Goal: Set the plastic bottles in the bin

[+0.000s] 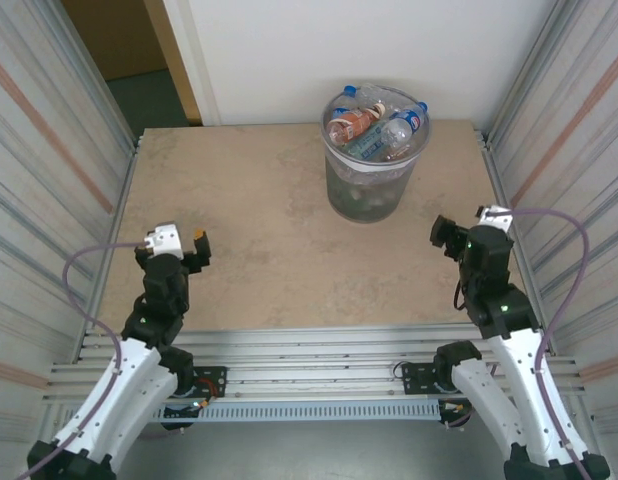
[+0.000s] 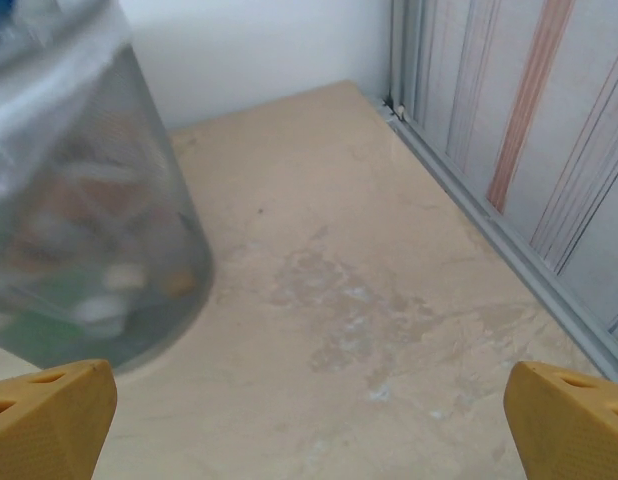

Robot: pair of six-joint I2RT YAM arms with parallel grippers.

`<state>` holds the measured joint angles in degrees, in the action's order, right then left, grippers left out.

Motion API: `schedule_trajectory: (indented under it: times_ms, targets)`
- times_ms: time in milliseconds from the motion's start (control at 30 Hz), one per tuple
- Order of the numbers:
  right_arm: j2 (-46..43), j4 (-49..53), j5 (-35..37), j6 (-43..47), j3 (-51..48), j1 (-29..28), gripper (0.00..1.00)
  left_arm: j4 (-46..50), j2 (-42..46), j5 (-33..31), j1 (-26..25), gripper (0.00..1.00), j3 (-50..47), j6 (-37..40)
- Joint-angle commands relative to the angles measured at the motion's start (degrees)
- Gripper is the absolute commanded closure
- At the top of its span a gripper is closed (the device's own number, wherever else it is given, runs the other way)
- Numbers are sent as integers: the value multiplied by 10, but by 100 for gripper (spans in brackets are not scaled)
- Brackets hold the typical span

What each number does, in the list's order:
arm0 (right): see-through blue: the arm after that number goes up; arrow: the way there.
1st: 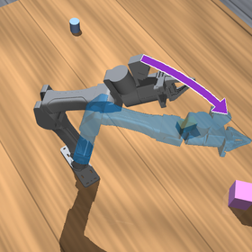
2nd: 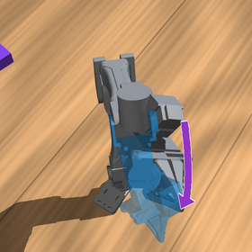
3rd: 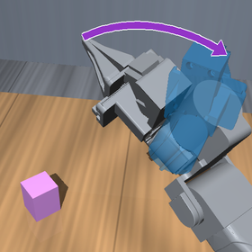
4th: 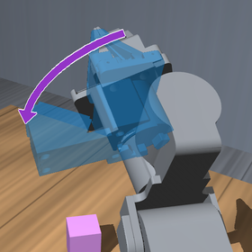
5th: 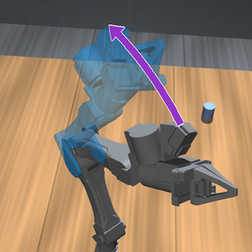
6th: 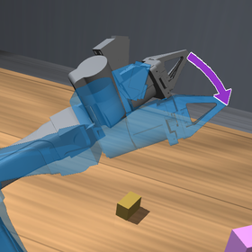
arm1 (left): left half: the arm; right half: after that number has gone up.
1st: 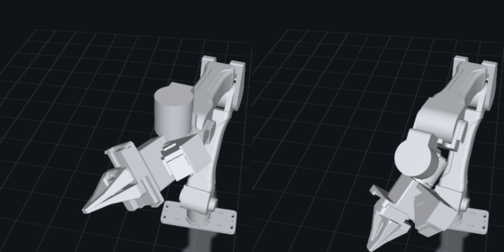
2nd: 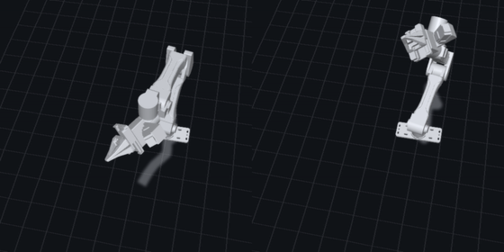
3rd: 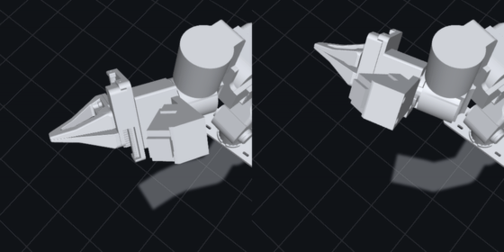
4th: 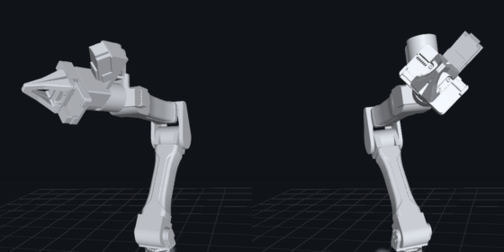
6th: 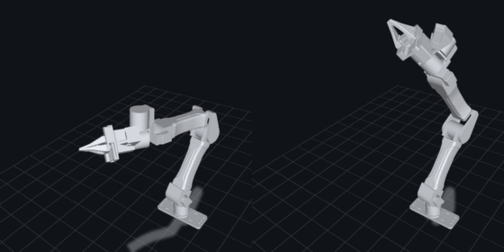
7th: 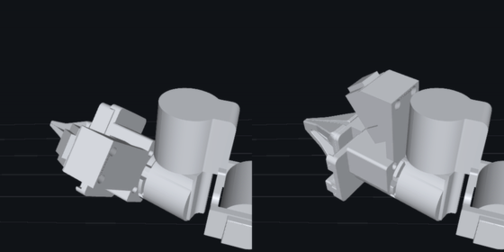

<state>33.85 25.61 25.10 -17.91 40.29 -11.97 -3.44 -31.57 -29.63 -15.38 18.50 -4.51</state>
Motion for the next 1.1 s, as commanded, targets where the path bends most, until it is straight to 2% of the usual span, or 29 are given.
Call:
schedule_trajectory:
  times_ms: [0,133,267,433,567,700,833,867,933,1000,1067]
  targets:
    - [-23,-132,6,92,-80,2,2,-104,-15,69,55,1,-31,-5]
    - [-27,-243,2,141,-165,11,2,-160,-81,126,105,1,-50,19]
    - [23,-314,-38,147,-207,39,2,-243,-156,164,119,1,-72,45]
    - [116,-459,-73,141,-242,70,2,-365,-271,201,121,1,-75,83]
    - [203,-540,-110,142,-233,84,2,-472,-374,228,121,1,-73,103]
    - [296,-621,-136,145,-230,90,2,-485,-427,274,125,1,-49,93]
    - [369,-689,-162,138,-234,104,2,-606,-555,293,126,1,-44,101]
    - [381,-693,-170,139,-232,106,2,-612,-564,290,122,1,-32,110]
    - [408,-712,-200,146,-232,113,2,-493,-533,312,123,1,2,108]
    - [437,-744,-241,156,-234,120,2,-477,-557,347,128,1,29,123]
    - [463,-760,-274,151,-232,135,2,-412,-547,403,159,1,52,95]
